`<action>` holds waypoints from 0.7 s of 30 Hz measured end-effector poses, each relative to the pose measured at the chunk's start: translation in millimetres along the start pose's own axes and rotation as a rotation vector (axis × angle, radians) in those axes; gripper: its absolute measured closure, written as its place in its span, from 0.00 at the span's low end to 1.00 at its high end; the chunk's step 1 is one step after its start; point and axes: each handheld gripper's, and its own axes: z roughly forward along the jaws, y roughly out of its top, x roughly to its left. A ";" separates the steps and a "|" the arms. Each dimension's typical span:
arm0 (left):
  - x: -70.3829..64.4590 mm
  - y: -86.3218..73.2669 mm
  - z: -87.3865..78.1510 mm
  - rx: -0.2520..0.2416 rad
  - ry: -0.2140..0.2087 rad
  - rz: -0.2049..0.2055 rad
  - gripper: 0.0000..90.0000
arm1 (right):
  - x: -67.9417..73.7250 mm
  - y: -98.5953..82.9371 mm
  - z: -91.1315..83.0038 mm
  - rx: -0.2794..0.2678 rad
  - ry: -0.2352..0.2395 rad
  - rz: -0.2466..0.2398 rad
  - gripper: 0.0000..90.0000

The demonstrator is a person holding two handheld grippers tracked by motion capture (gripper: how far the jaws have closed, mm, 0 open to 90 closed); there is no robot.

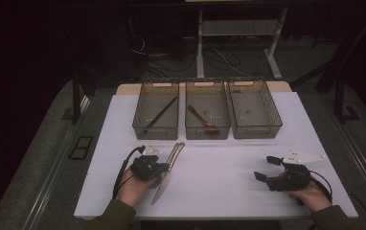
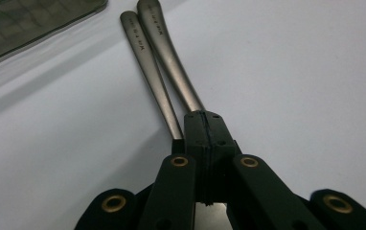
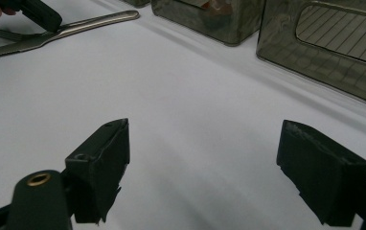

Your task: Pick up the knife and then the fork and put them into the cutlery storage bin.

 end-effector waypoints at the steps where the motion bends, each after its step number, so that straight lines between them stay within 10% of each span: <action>1: 0.3 -0.3 -0.3 -0.002 0.003 -0.007 0.99 | 0.0 0.0 0.0 0.000 0.000 0.001 0.20; 16: 23.5 -9.3 -10.2 0.021 0.094 -0.035 0.99 | -0.3 0.4 -0.8 -0.002 0.003 -0.003 0.20; 21: 28.5 -10.4 -15.8 -0.036 0.065 -0.055 0.99 | -0.3 0.4 -0.6 -0.003 0.004 -0.005 0.20</action>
